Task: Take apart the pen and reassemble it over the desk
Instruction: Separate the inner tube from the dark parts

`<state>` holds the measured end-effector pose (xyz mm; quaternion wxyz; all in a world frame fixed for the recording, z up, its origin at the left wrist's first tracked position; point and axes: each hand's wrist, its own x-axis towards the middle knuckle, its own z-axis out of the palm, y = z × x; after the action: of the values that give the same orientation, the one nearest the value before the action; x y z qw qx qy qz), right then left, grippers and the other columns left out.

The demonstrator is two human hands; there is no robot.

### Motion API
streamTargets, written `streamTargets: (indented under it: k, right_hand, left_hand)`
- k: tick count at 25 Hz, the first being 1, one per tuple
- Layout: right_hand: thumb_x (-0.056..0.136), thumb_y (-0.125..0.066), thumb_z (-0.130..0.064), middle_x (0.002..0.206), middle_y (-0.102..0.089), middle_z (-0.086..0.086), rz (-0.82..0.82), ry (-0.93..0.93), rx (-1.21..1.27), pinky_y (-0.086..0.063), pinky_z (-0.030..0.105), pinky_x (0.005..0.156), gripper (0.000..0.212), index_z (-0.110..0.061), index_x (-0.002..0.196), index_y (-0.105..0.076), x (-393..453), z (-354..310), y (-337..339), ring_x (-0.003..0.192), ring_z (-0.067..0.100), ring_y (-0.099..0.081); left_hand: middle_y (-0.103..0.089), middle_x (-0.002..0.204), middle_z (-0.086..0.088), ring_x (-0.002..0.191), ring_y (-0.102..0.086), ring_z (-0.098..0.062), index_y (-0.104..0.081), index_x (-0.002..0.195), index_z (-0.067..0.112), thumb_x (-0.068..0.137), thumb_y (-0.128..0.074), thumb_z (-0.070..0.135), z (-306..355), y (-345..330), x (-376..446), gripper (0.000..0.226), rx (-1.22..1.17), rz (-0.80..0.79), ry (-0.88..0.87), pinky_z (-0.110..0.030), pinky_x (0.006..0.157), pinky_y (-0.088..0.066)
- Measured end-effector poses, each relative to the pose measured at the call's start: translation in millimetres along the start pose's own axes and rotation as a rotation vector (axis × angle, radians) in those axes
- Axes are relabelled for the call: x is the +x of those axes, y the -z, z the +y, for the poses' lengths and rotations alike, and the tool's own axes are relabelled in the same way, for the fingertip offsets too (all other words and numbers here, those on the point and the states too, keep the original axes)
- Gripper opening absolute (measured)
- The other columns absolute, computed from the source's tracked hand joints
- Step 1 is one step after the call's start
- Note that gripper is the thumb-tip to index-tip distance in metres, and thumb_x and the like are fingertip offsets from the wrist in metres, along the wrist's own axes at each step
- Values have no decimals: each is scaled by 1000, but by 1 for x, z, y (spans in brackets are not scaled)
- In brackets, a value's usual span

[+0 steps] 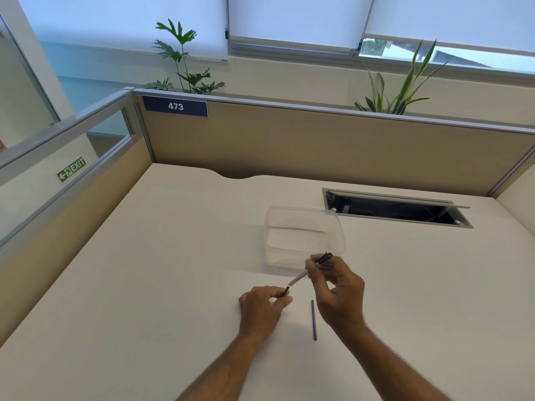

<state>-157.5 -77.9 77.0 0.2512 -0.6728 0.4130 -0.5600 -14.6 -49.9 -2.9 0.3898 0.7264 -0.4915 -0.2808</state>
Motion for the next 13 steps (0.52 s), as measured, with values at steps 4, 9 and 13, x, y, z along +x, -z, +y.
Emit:
streamTargets:
  k: [4,9,13]
  right_hand:
    - [87,-71,-24,86,-74,-3,101,-66,47,-59,19,72,11,-19,97,-68,7,2,7,80,13,-73]
    - [84,-77,-14,86,-75,-5,207,-325,174,-62,29,77,16,-28,89,-72,4,20,15,83,16,-73]
    - [81,-77,-3,81,-76,12,174,-543,317,-60,49,82,16,-17,83,-72,-11,34,16,82,32,-74]
  left_hand:
    - [-77,93,12,90,-67,0,-78,93,26,77,-80,32,5,4,0,17,-132,-5,57,-29,89,-49]
    - [-78,80,9,81,-72,-3,-78,79,28,78,-81,20,22,10,-1,9,-549,-62,202,-13,72,-53]
    - [-78,93,12,94,-68,-5,-79,89,25,79,-77,33,40,15,0,13,-786,-154,306,-28,82,-57]
